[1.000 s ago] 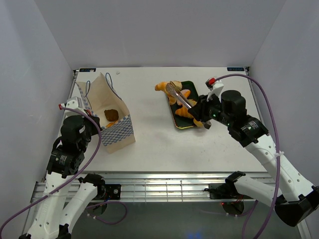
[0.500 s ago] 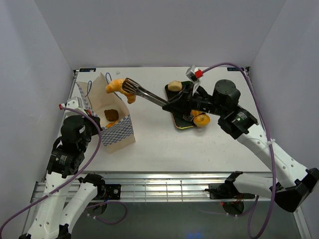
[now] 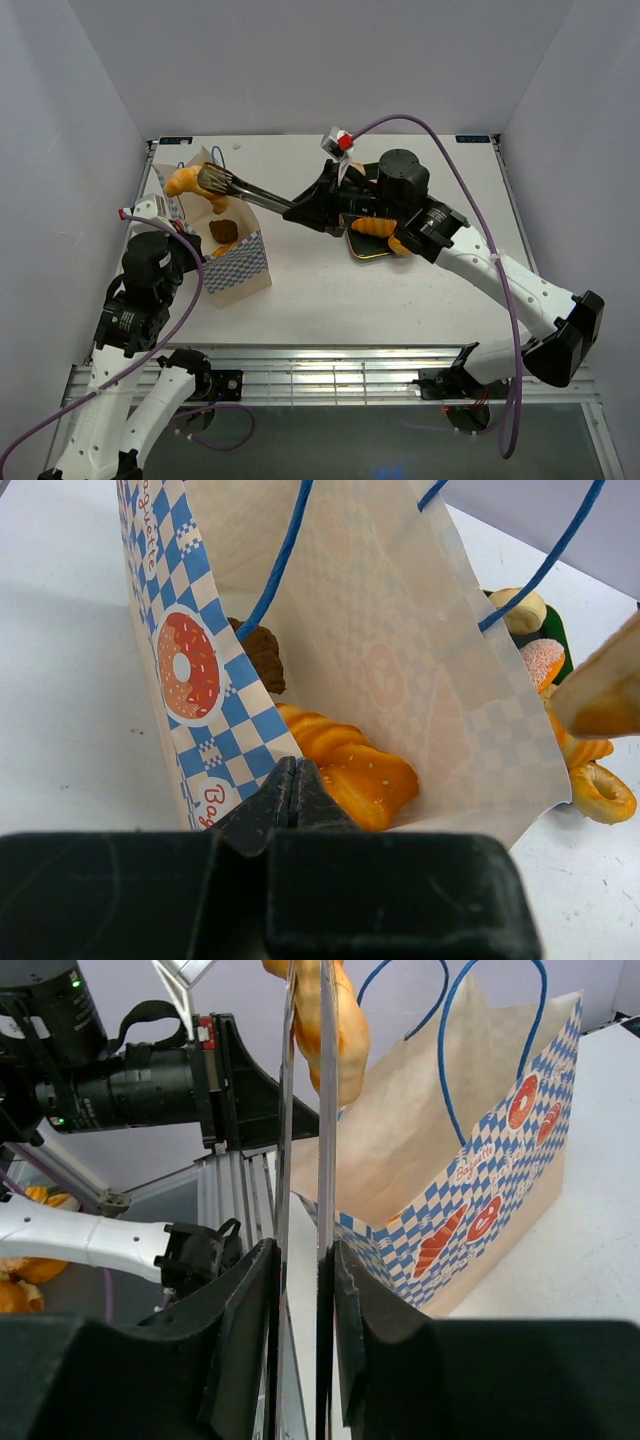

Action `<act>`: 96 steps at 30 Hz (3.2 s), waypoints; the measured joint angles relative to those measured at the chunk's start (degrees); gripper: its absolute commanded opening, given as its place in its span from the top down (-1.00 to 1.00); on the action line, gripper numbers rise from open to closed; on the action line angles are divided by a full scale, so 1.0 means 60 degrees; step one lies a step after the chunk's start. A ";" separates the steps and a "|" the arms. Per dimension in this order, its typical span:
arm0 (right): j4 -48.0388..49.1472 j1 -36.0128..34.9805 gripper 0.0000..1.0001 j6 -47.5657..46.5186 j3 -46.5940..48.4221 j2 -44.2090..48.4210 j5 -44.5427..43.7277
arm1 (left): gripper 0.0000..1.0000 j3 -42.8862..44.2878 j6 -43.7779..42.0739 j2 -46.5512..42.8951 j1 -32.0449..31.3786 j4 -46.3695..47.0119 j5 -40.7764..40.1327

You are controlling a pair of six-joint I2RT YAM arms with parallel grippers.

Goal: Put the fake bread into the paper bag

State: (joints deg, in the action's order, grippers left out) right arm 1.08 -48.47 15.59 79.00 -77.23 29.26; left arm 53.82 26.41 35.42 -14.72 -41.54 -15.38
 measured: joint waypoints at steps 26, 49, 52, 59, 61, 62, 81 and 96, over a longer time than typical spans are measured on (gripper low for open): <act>-0.0911 -0.0004 -0.08 -0.0907 0.0933 0.0758 -0.2718 | 1.00 0.0000 0.0066 0.0000 0.0000 -0.0007 0.0240; -0.2422 0.0834 -0.08 -0.0484 -0.4867 0.4207 -0.6342 | 1.00 -0.0127 0.0062 0.0004 0.0000 0.0113 0.0219; -0.3100 0.0962 -0.08 -0.0251 -0.5435 0.4834 -0.6714 | 1.00 -0.0127 0.0058 0.0004 0.0000 0.0146 0.0215; -0.4699 0.1078 -0.10 0.0656 -0.5606 0.5745 -0.8076 | 1.00 -0.0146 0.0058 0.0029 0.0000 0.0197 0.0255; -0.5231 0.1089 -0.09 0.1024 -0.5606 0.5898 -0.8455 | 1.00 -0.0146 0.0058 0.0040 0.0000 0.0211 0.0288; -0.5515 0.1100 -0.09 0.1228 -0.5606 0.5956 -0.8615 | 1.00 -0.0146 0.0058 0.0058 0.0000 0.0215 0.0310; -0.7617 0.1140 -0.21 0.4856 -0.5963 0.7435 -0.9089 | 1.00 -0.0470 -0.0007 -0.0091 0.0000 0.0299 0.0379; -0.7621 0.1406 -0.25 0.5515 -0.6087 0.6706 -0.8699 | 1.00 -0.0732 -0.0076 -0.0557 0.0000 0.0506 0.0372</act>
State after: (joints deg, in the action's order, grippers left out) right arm -44.64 -40.03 48.69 42.48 -36.99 -22.94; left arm 49.43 25.96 32.08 -14.72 -38.50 -13.15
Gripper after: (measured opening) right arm 0.629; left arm 0.022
